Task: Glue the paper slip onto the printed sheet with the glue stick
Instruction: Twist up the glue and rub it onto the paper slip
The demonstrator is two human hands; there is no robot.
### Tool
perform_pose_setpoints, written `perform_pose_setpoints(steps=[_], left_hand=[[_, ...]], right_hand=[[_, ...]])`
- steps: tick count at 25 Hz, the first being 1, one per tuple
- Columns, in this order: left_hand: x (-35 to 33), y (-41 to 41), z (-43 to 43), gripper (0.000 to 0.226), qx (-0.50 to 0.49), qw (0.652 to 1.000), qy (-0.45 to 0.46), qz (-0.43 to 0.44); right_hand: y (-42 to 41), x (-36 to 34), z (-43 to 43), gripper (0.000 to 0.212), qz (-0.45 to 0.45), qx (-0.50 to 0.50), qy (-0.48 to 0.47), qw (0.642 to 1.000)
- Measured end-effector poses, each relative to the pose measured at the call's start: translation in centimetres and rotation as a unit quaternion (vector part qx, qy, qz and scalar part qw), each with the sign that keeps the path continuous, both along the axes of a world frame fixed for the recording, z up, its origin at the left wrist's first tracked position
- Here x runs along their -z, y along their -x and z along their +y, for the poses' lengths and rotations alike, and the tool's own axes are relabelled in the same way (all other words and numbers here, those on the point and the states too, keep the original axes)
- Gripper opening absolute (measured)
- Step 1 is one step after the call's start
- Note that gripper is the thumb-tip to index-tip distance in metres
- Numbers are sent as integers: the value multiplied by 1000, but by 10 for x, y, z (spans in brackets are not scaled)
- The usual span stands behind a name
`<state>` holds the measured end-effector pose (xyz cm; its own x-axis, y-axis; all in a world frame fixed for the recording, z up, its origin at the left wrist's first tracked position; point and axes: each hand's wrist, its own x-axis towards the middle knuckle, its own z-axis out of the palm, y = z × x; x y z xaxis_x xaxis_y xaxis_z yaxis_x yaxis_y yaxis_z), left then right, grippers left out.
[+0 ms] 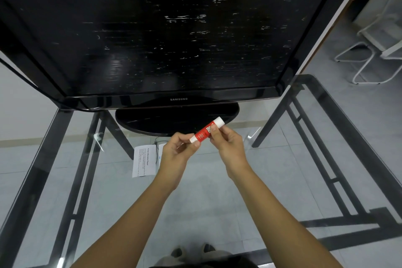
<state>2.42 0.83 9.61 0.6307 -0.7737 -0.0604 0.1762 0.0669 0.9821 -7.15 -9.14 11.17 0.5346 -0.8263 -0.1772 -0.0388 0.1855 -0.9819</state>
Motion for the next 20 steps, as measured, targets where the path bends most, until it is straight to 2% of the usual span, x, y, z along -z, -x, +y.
perform_pose_setpoints(steps=[1, 2, 3, 4, 5, 6, 7, 8, 9, 10, 11, 13, 14, 16, 17, 18, 19, 20], left_hand=[[2, 1, 1, 13, -22, 997, -9, -72], [2, 2, 1, 15, -58, 981, -23, -182], [5, 1, 1, 17, -90, 945, -43, -310], [9, 1, 1, 20, -110, 907, -45, -403], [12, 0, 2, 23, -110, 896, -37, -429], [10, -1, 3, 24, -81, 925, -32, -369], [4, -1, 4, 24, -35, 968, -25, -246], [1, -1, 4, 26, 19, 994, -19, -101], [2, -2, 4, 27, 40, 999, -9, -10], [4, -4, 3, 27, 44, 999, -8, 17], [2, -4, 2, 24, 50, 998, -7, 22], [-3, -1, 2, 14, 20, 998, -7, -59], [-3, 0, 1, 11, -1, 991, -16, -133], [-2, 0, 0, 21, -58, 951, -32, -304], [-2, 0, 0, 24, -72, 938, -34, -337], [-2, 0, -1, 24, -62, 947, -32, -313], [-5, 2, -1, 22, -37, 972, -26, -229], [-8, 3, -2, 20, -3, 994, -17, -108]], right_hand=[[-1, -1, 0, 25, -3, -2, -1, 1000], [-1, -1, 0, 20, -3, -5, -1, 1000], [-2, -1, 1, 17, -1, -9, 0, 1000], [-2, -2, 1, 14, 1, -11, 1, 1000], [-2, -3, 2, 14, 0, -11, 1, 1000], [-2, -3, 1, 13, -5, -11, 1, 1000], [-1, -3, 0, 13, -10, -11, 2, 1000], [0, -4, 0, 12, -13, -12, 1, 1000], [0, -4, -1, 12, -13, -13, -1, 1000], [1, -4, -2, 13, -11, -15, -2, 1000], [1, -4, -3, 16, -8, -15, -2, 1000], [1, -4, -4, 24, -3, -13, -4, 1000], [0, -4, -3, 27, -4, -12, -7, 1000], [0, -4, -2, 31, -9, -10, -10, 1000], [0, -5, -2, 32, -11, -7, -10, 1000], [0, -5, -2, 32, -13, -4, -10, 1000], [0, -6, -3, 32, -17, -3, -9, 1000], [0, -6, -3, 30, -21, -4, -7, 1000]])
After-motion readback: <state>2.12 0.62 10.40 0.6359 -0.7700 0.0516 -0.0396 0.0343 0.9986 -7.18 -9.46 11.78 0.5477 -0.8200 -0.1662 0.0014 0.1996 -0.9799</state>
